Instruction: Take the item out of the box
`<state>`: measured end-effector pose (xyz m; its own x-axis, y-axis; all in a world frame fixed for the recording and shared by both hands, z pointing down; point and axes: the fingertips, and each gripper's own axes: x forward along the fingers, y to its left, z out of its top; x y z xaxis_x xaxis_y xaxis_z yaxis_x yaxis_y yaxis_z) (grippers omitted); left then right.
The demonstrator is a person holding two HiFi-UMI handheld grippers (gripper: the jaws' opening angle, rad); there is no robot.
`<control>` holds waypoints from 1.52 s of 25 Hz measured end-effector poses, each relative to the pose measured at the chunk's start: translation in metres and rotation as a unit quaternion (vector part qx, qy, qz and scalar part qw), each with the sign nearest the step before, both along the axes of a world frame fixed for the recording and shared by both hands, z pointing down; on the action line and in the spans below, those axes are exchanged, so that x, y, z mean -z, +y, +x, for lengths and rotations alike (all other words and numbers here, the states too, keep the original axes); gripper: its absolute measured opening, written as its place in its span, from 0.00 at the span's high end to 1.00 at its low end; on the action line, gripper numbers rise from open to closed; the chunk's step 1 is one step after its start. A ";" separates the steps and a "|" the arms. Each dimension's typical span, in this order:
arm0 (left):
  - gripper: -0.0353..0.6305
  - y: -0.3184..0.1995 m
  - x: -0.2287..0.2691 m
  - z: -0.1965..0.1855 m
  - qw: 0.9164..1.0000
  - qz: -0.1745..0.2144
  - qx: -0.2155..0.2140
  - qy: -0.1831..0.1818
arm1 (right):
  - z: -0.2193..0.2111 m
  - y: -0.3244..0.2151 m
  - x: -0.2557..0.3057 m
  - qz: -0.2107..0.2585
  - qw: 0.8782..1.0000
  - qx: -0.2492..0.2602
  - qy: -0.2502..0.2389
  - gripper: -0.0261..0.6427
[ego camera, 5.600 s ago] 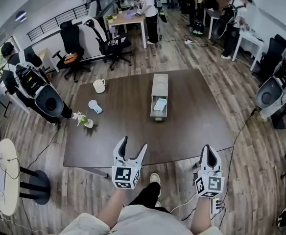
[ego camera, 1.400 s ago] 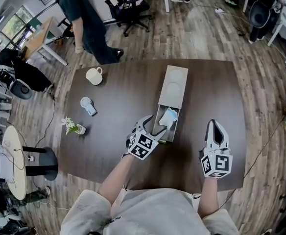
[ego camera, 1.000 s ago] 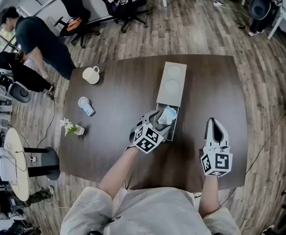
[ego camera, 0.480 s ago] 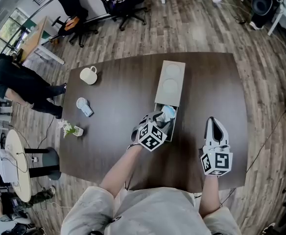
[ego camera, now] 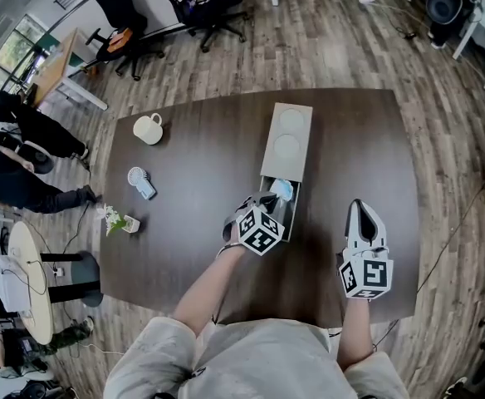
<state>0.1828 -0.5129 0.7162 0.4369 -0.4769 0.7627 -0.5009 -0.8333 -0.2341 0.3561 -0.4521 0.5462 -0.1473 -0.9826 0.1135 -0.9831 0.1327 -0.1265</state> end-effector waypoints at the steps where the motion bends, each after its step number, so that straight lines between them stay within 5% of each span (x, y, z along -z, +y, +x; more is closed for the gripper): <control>1: 0.93 0.000 0.000 0.000 1.000 -0.002 0.003 0.001 | 0.000 0.000 0.000 0.000 1.000 0.000 0.000 0.96; 22: 0.94 0.013 0.013 -0.003 1.000 0.000 0.017 0.017 | -0.006 0.010 0.014 0.013 1.000 0.003 0.011 0.96; 38: 0.94 0.042 0.049 -0.032 0.992 0.019 0.076 0.100 | -0.030 0.028 0.050 0.042 0.998 0.012 0.045 0.96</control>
